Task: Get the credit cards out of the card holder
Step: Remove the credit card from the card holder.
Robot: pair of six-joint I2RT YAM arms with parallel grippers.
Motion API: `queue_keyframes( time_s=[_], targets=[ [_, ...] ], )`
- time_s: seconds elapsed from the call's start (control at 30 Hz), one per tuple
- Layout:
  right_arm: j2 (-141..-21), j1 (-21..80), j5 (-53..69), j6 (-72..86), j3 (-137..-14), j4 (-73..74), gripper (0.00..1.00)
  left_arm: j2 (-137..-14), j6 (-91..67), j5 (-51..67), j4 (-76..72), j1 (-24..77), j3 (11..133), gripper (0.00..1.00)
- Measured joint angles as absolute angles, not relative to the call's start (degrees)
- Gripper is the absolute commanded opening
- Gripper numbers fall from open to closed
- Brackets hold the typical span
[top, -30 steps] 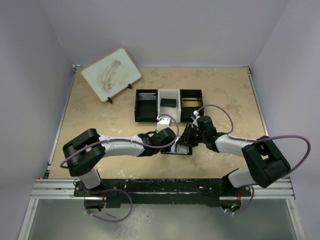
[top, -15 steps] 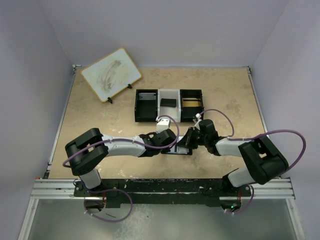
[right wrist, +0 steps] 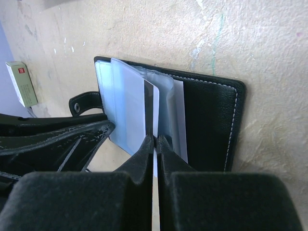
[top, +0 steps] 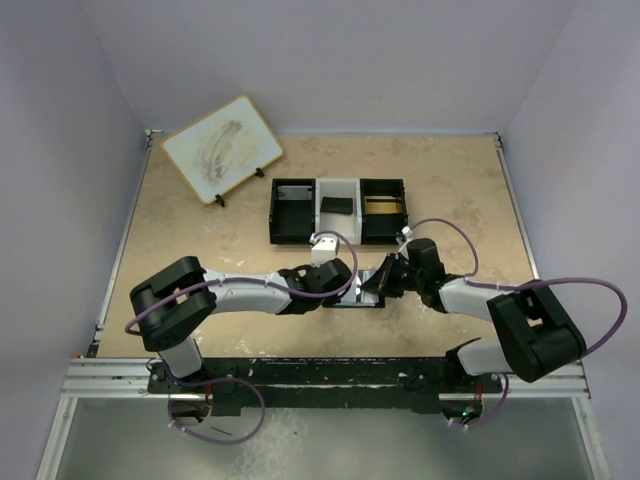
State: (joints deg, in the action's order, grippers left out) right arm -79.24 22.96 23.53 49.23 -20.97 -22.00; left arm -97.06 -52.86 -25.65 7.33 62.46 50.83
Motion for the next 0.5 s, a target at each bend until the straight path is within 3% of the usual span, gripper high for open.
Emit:
queue_keyframes(
  time_s=[0.23,0.5],
  targets=[
    [-78.3,22.6,23.5,48.7,-20.6,-21.2,0.0,-95.4,-53.0,-25.8,8.6,62.4,50.3,0.27],
    [-78.4,22.5,23.5,48.1,-20.6,-21.1,0.0,-90.3,-51.5,-25.3,7.3,62.4,51.5,0.28]
  ],
)
